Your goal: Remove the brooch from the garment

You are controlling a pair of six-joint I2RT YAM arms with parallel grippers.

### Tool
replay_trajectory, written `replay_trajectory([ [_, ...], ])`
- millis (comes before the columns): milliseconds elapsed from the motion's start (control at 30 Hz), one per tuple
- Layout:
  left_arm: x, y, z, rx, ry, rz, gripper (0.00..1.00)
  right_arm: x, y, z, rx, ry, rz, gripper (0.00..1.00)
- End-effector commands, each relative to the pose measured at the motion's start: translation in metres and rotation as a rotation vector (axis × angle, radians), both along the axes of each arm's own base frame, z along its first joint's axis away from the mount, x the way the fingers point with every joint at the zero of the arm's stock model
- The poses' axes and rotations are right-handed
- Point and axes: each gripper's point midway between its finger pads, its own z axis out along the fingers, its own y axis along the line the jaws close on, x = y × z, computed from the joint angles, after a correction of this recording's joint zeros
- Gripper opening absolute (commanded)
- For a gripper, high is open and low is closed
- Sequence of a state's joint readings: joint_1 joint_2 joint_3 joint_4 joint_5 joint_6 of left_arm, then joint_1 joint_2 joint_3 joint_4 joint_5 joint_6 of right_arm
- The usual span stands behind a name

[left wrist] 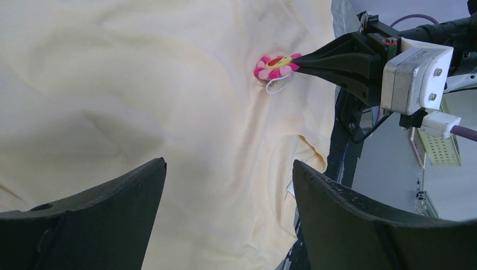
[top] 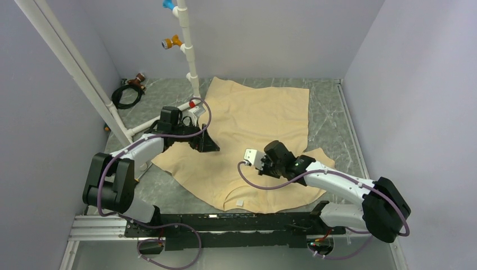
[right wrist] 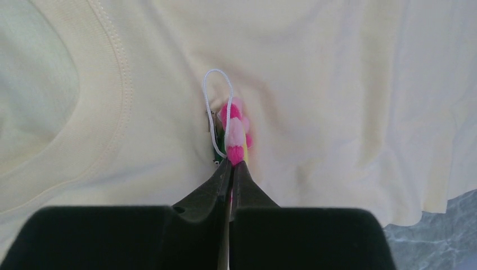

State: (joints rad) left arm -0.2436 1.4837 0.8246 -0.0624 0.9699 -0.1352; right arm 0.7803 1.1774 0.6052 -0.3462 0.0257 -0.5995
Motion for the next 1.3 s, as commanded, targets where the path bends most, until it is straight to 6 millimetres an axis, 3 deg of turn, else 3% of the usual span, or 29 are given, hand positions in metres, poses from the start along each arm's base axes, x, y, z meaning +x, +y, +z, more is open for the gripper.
replay_trajectory([
  [0,0.001,-0.002,0.003,-0.016,-0.033,-0.012,0.88,0.005,0.005,0.007,0.021,-0.007,-0.012,0.0],
  [200,-0.003,-0.003,0.002,-0.03,-0.015,-0.016,0.87,0.012,0.011,0.026,0.157,-0.018,-0.088,0.0],
  [467,-0.005,-0.005,0.004,-0.055,-0.02,-0.037,0.82,0.001,0.027,0.034,0.311,0.187,-0.071,0.0],
  [667,-0.011,-0.007,0.007,-0.087,-0.041,-0.046,0.81,0.011,0.025,0.052,0.479,0.288,-0.141,0.0],
  [967,-0.025,-0.017,0.007,-0.118,-0.058,-0.093,0.8,0.01,0.033,0.066,0.63,0.389,-0.171,0.0],
  [1267,-0.041,-0.034,0.0,-0.106,-0.071,-0.166,0.79,0.008,0.03,0.074,0.674,0.42,-0.155,0.0],
])
